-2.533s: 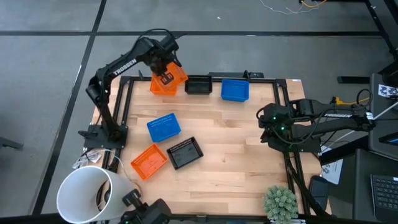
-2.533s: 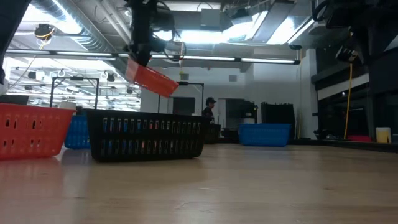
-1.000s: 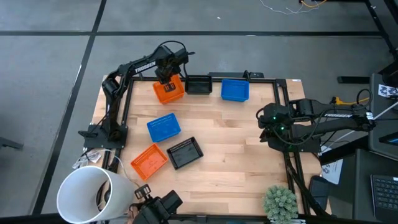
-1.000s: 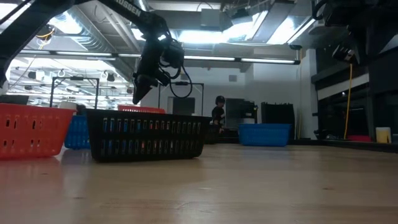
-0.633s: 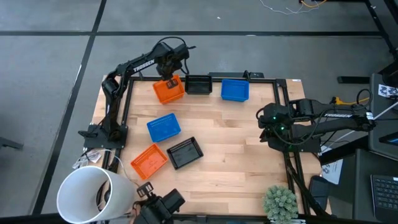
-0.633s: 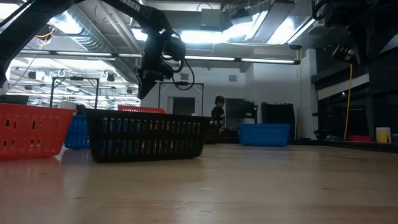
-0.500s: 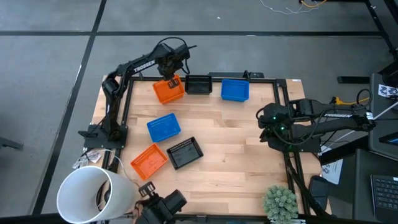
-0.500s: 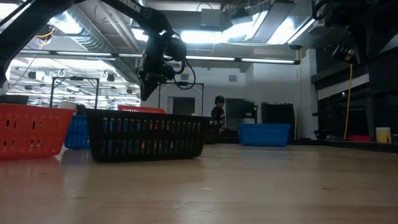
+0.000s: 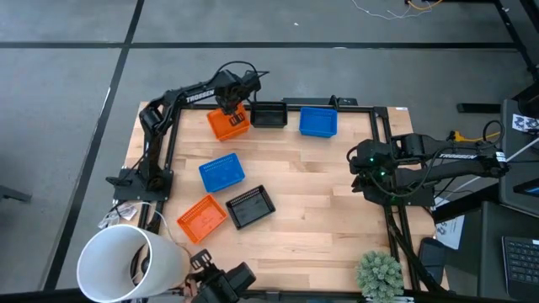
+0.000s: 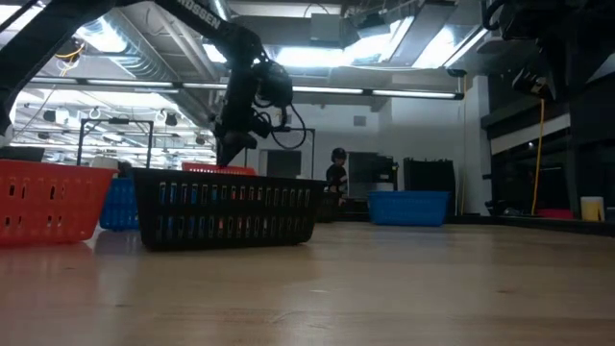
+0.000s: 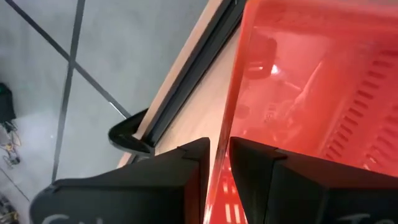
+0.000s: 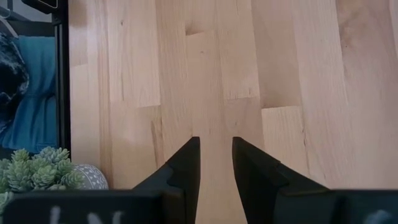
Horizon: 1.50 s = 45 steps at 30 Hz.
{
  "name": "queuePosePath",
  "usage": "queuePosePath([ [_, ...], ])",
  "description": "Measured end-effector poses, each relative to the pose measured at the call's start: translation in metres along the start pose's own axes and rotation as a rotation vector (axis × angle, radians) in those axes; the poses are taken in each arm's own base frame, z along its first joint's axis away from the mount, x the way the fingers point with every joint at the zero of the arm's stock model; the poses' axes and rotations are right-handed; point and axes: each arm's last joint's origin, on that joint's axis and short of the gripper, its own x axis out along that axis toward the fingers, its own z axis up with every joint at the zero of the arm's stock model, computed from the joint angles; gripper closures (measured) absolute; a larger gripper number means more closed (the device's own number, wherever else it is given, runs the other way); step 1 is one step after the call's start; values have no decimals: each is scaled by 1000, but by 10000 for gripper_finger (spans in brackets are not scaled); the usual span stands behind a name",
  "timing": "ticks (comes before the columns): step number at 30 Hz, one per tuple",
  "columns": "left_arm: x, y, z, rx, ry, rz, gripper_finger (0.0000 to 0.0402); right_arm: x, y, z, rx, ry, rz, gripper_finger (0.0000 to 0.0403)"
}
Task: Stack baskets by color
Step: Stack the right orange basket on top of the other orange basket, then move the blue basket
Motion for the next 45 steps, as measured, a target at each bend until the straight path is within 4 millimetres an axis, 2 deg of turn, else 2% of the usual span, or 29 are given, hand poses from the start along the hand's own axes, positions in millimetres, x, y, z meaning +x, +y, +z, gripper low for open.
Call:
queuePosePath([
  [5, 12, -6, -2, -1, -4, 13, 346, 0, 0, 0, 0, 0, 1, 311],
  [11, 13, -6, -2, 23, 1, 7, 346, 0, 0, 0, 1, 2, 7, 311],
  [21, -25, 8, 6, 26, -33, 5, 347, 0, 0, 0, -20, 2, 8, 311],
  [26, -34, 14, 9, 8, -64, 10, 347, 0, 0, 0, -23, 2, 8, 311],
  [29, -27, 14, 8, 0, -51, 27, 347, 0, 0, 0, -21, 2, 8, 311],
  [34, -4, 3, 6, -14, -22, 51, 347, 0, 0, 0, -20, 2, 8, 311],
  [41, 12, -13, 5, -33, -53, 46, 347, 0, 0, 0, -21, 2, 8, 311],
  [45, 18, -13, 1, -28, -31, 72, 347, 0, 0, 0, -20, 2, 9, 311],
])
